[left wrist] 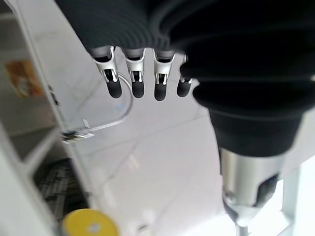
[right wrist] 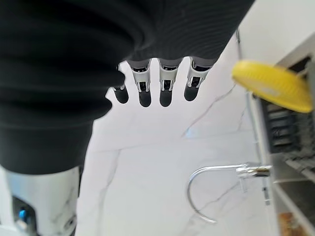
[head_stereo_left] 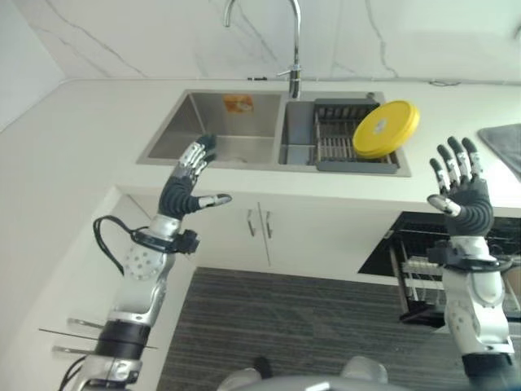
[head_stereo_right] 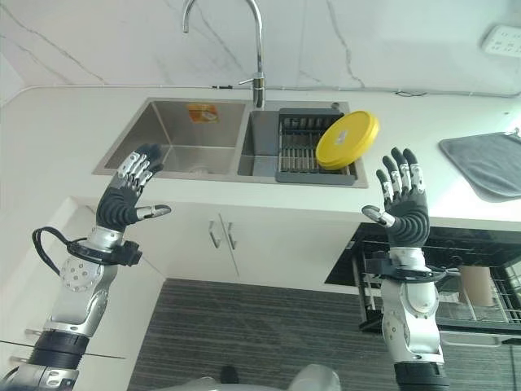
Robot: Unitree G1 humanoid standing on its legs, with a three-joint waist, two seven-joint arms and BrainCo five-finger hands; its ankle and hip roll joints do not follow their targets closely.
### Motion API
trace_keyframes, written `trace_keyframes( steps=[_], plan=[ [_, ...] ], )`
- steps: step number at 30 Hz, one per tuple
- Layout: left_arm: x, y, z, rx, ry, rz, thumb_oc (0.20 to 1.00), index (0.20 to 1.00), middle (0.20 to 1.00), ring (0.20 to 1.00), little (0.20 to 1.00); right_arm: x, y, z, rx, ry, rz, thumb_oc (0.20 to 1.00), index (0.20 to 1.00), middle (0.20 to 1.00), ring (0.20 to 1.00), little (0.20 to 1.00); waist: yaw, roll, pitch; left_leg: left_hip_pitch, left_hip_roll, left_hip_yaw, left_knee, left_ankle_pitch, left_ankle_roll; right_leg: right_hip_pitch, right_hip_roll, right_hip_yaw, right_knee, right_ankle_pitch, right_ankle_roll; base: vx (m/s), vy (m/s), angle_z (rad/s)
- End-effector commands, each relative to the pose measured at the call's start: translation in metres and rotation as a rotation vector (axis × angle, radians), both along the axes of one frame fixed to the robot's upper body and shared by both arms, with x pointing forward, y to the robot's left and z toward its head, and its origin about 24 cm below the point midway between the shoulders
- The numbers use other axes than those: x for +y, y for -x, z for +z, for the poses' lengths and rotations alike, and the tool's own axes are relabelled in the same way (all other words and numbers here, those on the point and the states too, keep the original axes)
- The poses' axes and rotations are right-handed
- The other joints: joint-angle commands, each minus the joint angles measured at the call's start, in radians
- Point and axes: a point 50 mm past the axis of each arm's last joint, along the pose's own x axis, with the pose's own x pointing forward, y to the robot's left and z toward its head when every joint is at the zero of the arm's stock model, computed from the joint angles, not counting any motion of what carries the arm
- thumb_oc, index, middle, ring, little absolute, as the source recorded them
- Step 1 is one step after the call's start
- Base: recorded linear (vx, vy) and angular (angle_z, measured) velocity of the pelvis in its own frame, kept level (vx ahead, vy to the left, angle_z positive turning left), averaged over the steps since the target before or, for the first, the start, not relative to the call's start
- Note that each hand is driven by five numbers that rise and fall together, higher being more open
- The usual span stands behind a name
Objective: Place the dishes in the dishwasher.
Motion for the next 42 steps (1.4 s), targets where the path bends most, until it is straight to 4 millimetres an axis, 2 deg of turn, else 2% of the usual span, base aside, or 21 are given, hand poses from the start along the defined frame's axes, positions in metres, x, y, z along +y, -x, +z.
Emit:
trace_keyframes(
  steps=[1, 2, 3, 4, 8, 12, 13, 20, 21, 26, 27, 28, 30, 33, 34, 35, 36, 37, 38, 40, 42],
  plan=[
    [0.008, 0.004, 0.023, -0.116, -0.029, 0.033, 1.000, 1.000, 1.000, 1.000, 1.000, 0.003, -0.004, 0.023, -0.116, 0.039, 0.024, 1.000, 1.000, 1.000, 1.000, 1.000, 0.001, -0.021, -0.033, 0.036, -0.025, 0.035, -0.002, -0.049, -0.029, 0.020, 0.102, -0.134, -0.199, 0.012, -0.058, 0.10, -0.085, -0.04],
    [0.010, 0.006, 0.025, -0.121, -0.031, 0.047, 1.000, 1.000, 1.000, 1.000, 1.000, 0.008, -0.009, 0.028, -0.129, 0.037, 0.039, 1.000, 1.000, 1.000, 1.000, 1.000, 0.014, -0.028, -0.032, 0.050, -0.025, 0.061, -0.003, -0.070, -0.038, 0.002, 0.065, -0.203, -0.299, 0.088, -0.040, 0.10, -0.099, -0.07],
    [0.011, 0.007, 0.026, -0.127, -0.029, 0.047, 1.000, 1.000, 1.000, 1.000, 1.000, 0.010, -0.010, 0.030, -0.137, 0.038, 0.041, 1.000, 1.000, 1.000, 1.000, 1.000, 0.017, -0.029, -0.028, 0.060, -0.030, 0.064, -0.003, -0.090, -0.032, -0.023, 0.039, -0.219, -0.311, 0.141, -0.022, 0.08, -0.092, -0.41],
    [0.012, 0.009, 0.026, -0.129, -0.030, 0.049, 1.000, 1.000, 1.000, 1.000, 1.000, 0.013, -0.011, 0.031, -0.142, 0.039, 0.042, 1.000, 1.000, 1.000, 1.000, 1.000, 0.025, -0.027, -0.029, 0.065, -0.030, 0.075, -0.003, -0.099, -0.029, -0.017, 0.020, -0.229, -0.323, 0.131, -0.017, 0.07, -0.131, -0.33],
    [0.012, 0.012, 0.023, -0.120, -0.024, 0.036, 1.000, 1.000, 1.000, 1.000, 1.000, 0.012, -0.010, 0.029, -0.132, 0.024, 0.012, 1.000, 1.000, 1.000, 1.000, 1.000, 0.037, -0.027, -0.038, 0.069, -0.023, 0.084, 0.000, -0.094, -0.031, 0.034, 0.043, -0.269, -0.391, 0.094, -0.034, 0.06, -0.160, 0.01],
    [0.010, 0.017, 0.017, -0.112, -0.017, 0.033, 1.000, 1.000, 1.000, 1.000, 1.000, 0.013, -0.008, 0.027, -0.122, 0.030, 0.010, 1.000, 1.000, 1.000, 1.000, 1.000, 0.031, -0.026, -0.050, 0.074, 0.003, 0.095, 0.007, -0.075, -0.051, 0.105, 0.130, -0.274, -0.513, 0.017, -0.076, 0.07, -0.173, -0.11],
    [0.009, 0.017, 0.017, -0.112, -0.017, 0.034, 1.000, 1.000, 1.000, 1.000, 1.000, 0.013, -0.008, 0.027, -0.122, 0.029, 0.011, 1.000, 1.000, 1.000, 1.000, 1.000, 0.031, -0.027, -0.051, 0.075, 0.005, 0.097, 0.008, -0.074, -0.053, 0.109, 0.135, -0.274, -0.522, 0.015, -0.078, 0.09, -0.186, -0.32],
    [0.006, 0.017, 0.015, -0.099, -0.026, 0.028, 1.000, 1.000, 1.000, 1.000, 1.000, 0.015, -0.009, 0.026, -0.117, 0.030, 0.024, 1.000, 1.000, 1.000, 1.000, 1.000, 0.014, -0.028, -0.064, 0.064, 0.022, 0.098, 0.028, -0.069, -0.075, 0.139, 0.207, -0.225, -0.584, -0.016, -0.097, 0.05, -0.117, -0.16],
    [0.007, 0.017, 0.014, -0.101, -0.019, 0.040, 1.000, 1.000, 1.000, 1.000, 1.000, 0.016, -0.009, 0.025, -0.114, 0.034, 0.039, 1.000, 1.000, 1.000, 1.000, 1.000, 0.005, -0.030, -0.066, 0.058, 0.025, 0.096, 0.043, -0.076, -0.078, 0.146, 0.231, -0.202, -0.601, -0.025, -0.109, 0.04, -0.143, -0.15],
    [0.006, 0.016, 0.015, -0.120, 0.008, 0.059, 1.000, 1.000, 1.000, 1.000, 1.000, 0.016, -0.009, 0.025, -0.112, 0.049, 0.071, 1.000, 1.000, 1.000, 1.000, 1.000, -0.017, -0.037, -0.065, 0.034, 0.020, 0.090, 0.130, -0.116, -0.085, 0.163, 0.274, -0.147, -0.628, -0.045, -0.142, 0.04, -0.146, -0.22],
    [0.004, 0.014, 0.016, -0.126, 0.013, 0.060, 1.000, 1.000, 1.000, 1.000, 1.000, 0.014, -0.008, 0.025, -0.115, 0.055, 0.079, 1.000, 1.000, 1.000, 1.000, 1.000, -0.023, -0.039, -0.066, 0.016, 0.014, 0.087, 0.187, -0.140, -0.089, 0.168, 0.286, -0.134, -0.632, -0.055, -0.156, -0.03, -0.236, -0.23],
    [0.003, 0.013, 0.017, -0.133, 0.019, 0.059, 1.000, 1.000, 1.000, 1.000, 1.000, 0.013, -0.007, 0.026, -0.119, 0.060, 0.092, 1.000, 1.000, 1.000, 1.000, 1.000, -0.022, -0.047, -0.060, -0.030, 0.022, 0.089, 0.295, -0.083, -0.112, 0.177, 0.300, -0.136, -0.649, -0.050, -0.185, -0.02, -0.288, -0.08],
    [0.001, 0.013, 0.018, -0.144, 0.028, 0.057, 1.000, 1.000, 1.000, 1.000, 1.000, 0.013, -0.005, 0.027, -0.126, 0.073, 0.106, 1.000, 1.000, 1.000, 1.000, 1.000, -0.014, -0.051, -0.051, -0.099, 0.027, 0.045, 0.452, -0.034, -0.143, 0.188, 0.310, -0.117, -0.667, -0.050, -0.204, 0.01, -0.209, -0.13],
    [0.001, 0.013, 0.017, -0.144, 0.034, 0.056, 1.000, 1.000, 1.000, 1.000, 1.000, 0.015, -0.005, 0.027, -0.130, 0.081, 0.113, 1.000, 1.000, 1.000, 1.000, 1.000, -0.008, -0.054, -0.038, -0.156, 0.030, 0.004, 0.555, -0.003, -0.158, 0.202, 0.317, -0.090, -0.679, -0.046, -0.215, 0.05, -0.076, -0.40],
    [0.001, 0.012, 0.016, -0.137, 0.034, 0.061, 1.000, 1.000, 1.000, 1.000, 1.000, 0.018, -0.007, 0.027, -0.130, 0.081, 0.124, 1.000, 1.000, 1.000, 1.000, 1.000, 0.001, -0.049, -0.029, -0.198, 0.005, -0.062, 0.571, 0.002, -0.148, 0.206, 0.330, -0.047, -0.679, -0.041, -0.216, 0.18, 0.040, -0.29],
    [0.002, 0.012, 0.014, -0.123, 0.029, 0.080, 1.000, 1.000, 1.000, 1.000, 1.000, 0.025, -0.011, 0.026, -0.125, 0.073, 0.155, 1.000, 1.000, 1.000, 1.000, 1.000, 0.017, -0.043, -0.026, -0.206, -0.028, -0.124, 0.495, -0.015, -0.121, 0.204, 0.345, 0.016, -0.668, -0.047, -0.213, 0.23, 0.139, -0.19],
    [0.003, 0.013, 0.012, -0.114, 0.022, 0.087, 1.000, 1.000, 1.000, 1.000, 1.000, 0.028, -0.014, 0.028, -0.124, 0.070, 0.171, 1.000, 1.000, 1.000, 1.000, 1.000, 0.024, -0.039, -0.029, -0.187, -0.022, -0.149, 0.392, -0.026, -0.108, 0.200, 0.353, 0.044, -0.662, -0.056, -0.209, 0.20, 0.172, -0.40],
    [0.003, 0.013, 0.012, -0.112, 0.018, 0.088, 1.000, 1.000, 1.000, 1.000, 1.000, 0.030, -0.015, 0.028, -0.124, 0.069, 0.174, 1.000, 1.000, 1.000, 1.000, 1.000, 0.026, -0.040, -0.031, -0.180, -0.019, -0.155, 0.354, -0.023, -0.105, 0.195, 0.353, 0.051, -0.661, -0.056, -0.208, 0.27, 0.282, -1.30],
    [0.006, 0.019, 0.011, -0.104, 0.013, 0.100, 1.000, 1.000, 1.000, 1.000, 1.000, 0.035, -0.017, 0.029, -0.118, 0.078, 0.194, 1.000, 1.000, 1.000, 1.000, 1.000, 0.039, -0.032, -0.036, -0.169, 0.047, -0.228, 0.180, 0.049, -0.126, 0.202, 0.366, 0.115, -0.663, -0.073, -0.204, 0.23, 0.225, -1.34],
    [0.007, 0.021, 0.011, -0.100, 0.016, 0.106, 1.000, 1.000, 1.000, 1.000, 1.000, 0.036, -0.018, 0.029, -0.117, 0.083, 0.201, 1.000, 1.000, 1.000, 1.000, 1.000, 0.045, -0.030, -0.032, -0.190, 0.091, -0.246, 0.141, 0.105, -0.146, 0.220, 0.362, 0.144, -0.665, -0.085, -0.208, 0.21, 0.204, -0.97],
    [0.006, 0.018, 0.009, -0.093, 0.017, 0.103, 1.000, 1.000, 1.000, 1.000, 1.000, 0.037, -0.018, 0.028, -0.122, 0.079, 0.192, 1.000, 1.000, 1.000, 1.000, 1.000, 0.035, -0.028, -0.038, -0.177, 0.130, -0.181, 0.100, 0.098, -0.158, 0.231, 0.335, 0.108, -0.673, -0.090, -0.198, 0.17, 0.206, -0.80]
  ],
)
